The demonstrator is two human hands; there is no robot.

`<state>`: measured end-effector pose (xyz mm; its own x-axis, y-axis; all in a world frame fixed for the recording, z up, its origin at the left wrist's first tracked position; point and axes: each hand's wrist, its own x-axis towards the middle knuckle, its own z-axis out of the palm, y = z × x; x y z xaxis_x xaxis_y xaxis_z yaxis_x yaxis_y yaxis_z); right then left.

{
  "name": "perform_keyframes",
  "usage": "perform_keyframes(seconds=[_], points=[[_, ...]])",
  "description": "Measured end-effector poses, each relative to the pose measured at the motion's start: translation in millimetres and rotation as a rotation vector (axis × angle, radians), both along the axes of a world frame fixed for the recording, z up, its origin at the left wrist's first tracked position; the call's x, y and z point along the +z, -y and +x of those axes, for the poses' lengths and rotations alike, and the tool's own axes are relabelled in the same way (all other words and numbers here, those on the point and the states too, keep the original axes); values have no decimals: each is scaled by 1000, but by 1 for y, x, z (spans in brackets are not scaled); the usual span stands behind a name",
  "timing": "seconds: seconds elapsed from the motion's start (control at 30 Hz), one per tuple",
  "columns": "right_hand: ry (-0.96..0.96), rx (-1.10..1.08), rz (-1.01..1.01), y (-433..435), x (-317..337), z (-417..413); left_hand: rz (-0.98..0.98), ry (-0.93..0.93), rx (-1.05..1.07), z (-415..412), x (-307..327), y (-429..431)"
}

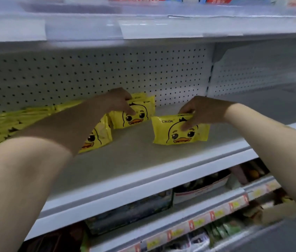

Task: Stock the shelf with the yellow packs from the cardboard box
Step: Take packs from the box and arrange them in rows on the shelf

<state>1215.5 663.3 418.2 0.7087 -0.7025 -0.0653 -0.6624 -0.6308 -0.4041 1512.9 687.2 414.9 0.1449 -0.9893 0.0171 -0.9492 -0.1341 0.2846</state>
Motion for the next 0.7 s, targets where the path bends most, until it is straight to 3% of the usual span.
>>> perform_keyframes(seconds=[0.23,0.5,0.7], points=[[86,-51,17,16,-7,12,-50,80,-40,19,-20,21],[35,-55,-10,22,-10,24,-120,126,-53,31,-27,34],[28,-35,1,32,-9,35,-200,290,-52,32,-30,39]])
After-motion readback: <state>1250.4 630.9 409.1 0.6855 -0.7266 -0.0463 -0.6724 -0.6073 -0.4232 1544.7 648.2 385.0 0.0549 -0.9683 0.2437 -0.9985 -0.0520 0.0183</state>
